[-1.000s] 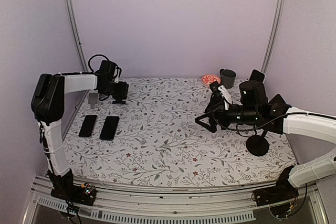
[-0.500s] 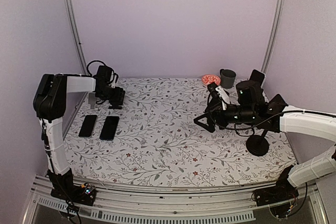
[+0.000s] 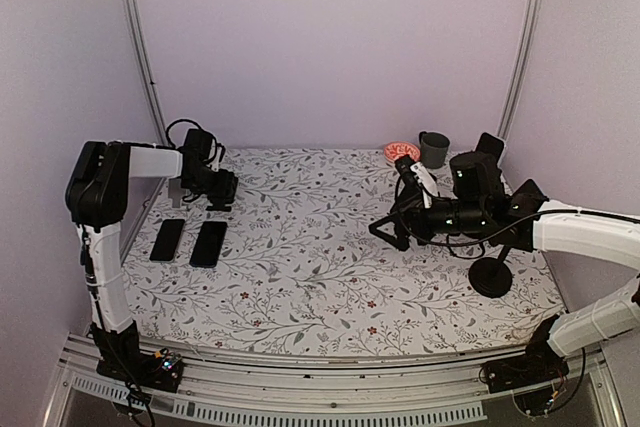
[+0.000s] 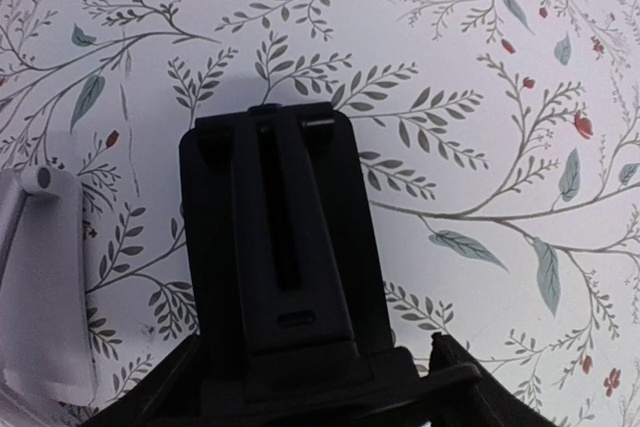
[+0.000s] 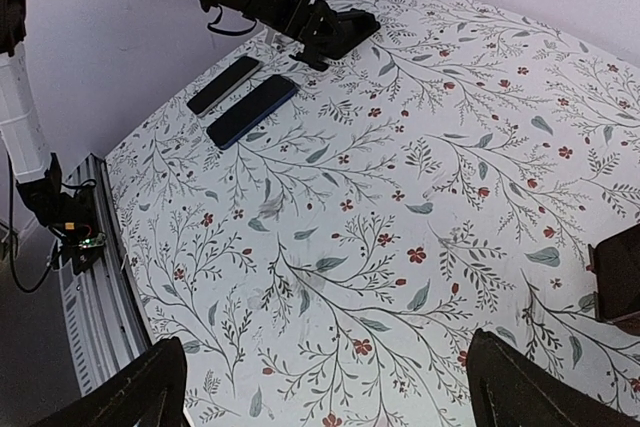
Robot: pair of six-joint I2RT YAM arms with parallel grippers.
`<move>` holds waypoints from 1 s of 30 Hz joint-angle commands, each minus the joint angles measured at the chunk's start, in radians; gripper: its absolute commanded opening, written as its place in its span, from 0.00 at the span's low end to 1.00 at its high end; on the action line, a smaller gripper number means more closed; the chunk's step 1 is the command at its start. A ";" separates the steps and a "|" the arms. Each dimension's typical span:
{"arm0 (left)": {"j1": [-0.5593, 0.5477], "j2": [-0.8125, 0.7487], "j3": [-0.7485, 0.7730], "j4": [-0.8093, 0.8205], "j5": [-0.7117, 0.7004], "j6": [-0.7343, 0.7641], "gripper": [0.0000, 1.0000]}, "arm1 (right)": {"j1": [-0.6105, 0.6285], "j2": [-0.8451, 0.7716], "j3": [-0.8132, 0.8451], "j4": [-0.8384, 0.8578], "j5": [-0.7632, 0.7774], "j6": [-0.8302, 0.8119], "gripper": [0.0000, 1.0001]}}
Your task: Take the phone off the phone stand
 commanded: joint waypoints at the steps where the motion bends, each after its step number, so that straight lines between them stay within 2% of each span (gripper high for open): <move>1: 0.010 0.030 0.001 -0.001 0.010 0.010 0.64 | -0.012 0.004 0.043 -0.005 -0.016 -0.009 1.00; 6: 0.010 0.022 -0.013 -0.002 0.014 0.006 0.70 | -0.016 0.002 0.052 -0.005 -0.023 -0.007 1.00; 17: 0.014 -0.032 -0.009 -0.012 0.050 0.007 0.99 | -0.019 -0.018 0.082 -0.036 -0.017 0.004 1.00; 30: -0.009 -0.236 0.002 0.005 0.112 -0.008 0.99 | -0.035 -0.037 0.158 -0.089 0.001 0.016 0.99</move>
